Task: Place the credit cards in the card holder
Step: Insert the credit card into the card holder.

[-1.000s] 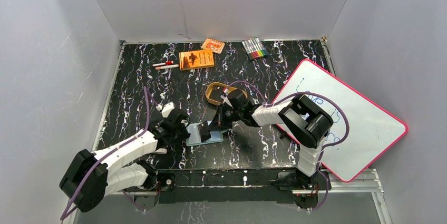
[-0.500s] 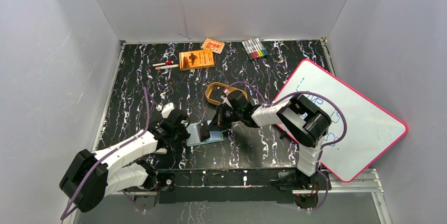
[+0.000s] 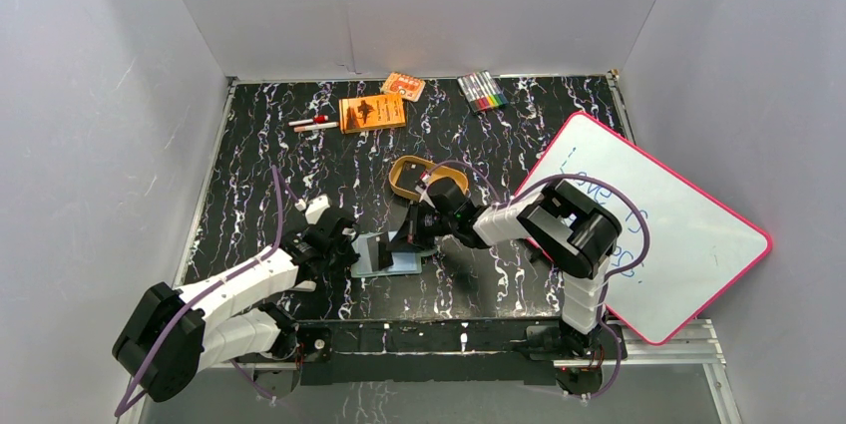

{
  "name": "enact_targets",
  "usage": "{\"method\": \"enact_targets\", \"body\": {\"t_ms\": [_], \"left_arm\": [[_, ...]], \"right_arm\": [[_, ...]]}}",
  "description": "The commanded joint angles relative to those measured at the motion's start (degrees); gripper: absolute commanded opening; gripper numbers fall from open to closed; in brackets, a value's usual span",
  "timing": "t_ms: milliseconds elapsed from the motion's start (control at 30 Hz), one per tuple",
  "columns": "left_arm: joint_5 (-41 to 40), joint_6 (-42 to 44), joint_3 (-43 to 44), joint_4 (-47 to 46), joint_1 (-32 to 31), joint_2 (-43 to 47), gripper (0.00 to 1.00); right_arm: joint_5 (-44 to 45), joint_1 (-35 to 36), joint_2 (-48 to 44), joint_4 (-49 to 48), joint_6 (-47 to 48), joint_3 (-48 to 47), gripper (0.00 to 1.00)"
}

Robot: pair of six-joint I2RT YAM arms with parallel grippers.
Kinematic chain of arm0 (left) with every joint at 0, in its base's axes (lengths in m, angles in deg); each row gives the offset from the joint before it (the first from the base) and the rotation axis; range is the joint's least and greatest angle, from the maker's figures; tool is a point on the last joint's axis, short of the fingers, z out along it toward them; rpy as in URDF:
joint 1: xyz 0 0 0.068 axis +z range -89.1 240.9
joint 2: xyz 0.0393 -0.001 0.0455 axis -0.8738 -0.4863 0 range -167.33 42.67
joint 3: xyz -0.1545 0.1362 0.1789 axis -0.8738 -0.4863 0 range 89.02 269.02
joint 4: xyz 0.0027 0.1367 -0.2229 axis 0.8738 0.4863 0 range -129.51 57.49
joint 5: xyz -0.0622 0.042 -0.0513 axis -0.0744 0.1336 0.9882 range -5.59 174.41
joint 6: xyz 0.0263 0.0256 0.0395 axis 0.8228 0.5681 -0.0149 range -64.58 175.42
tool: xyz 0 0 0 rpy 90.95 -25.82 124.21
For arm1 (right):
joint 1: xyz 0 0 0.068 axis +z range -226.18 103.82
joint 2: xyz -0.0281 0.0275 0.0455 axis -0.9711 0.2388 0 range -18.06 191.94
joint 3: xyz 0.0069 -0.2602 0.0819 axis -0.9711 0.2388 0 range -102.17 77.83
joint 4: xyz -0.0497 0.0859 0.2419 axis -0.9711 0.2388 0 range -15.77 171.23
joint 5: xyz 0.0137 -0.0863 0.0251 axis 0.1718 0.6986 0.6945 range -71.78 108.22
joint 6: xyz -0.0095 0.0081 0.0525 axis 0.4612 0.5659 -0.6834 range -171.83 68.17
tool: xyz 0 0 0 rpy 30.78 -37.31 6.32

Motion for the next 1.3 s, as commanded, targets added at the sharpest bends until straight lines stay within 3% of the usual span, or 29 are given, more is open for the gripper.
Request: {"method": "enact_targets", "body": {"t_ms": [0, 400, 833, 1067, 1267], "left_arm": [[0.8, -0.5, -1.4, 0.0, -0.1, 0.4, 0.15], [1.7, -1.0, -1.9, -0.3, -0.1, 1.3, 0.14], [1.9, -1.5, -2.1, 0.1, -0.1, 2.9, 0.14], [1.3, -1.6, -1.9, 0.6, -0.1, 3.7, 0.14], [1.3, -1.7, -1.9, 0.9, -0.1, 4.2, 0.14]], "right_arm": [[1.7, 1.1, 0.1, -5.6, -4.1, 3.1, 0.00], [4.3, 3.3, 1.2, -7.8, -7.0, 3.4, 0.00], [6.9, 5.6, 0.5, -3.1, -5.1, 0.8, 0.00], [9.7, 5.7, -2.6, 2.9, -1.7, -0.3, 0.23], [11.0, 5.6, -3.6, 6.9, 0.6, -2.1, 0.36]]}}
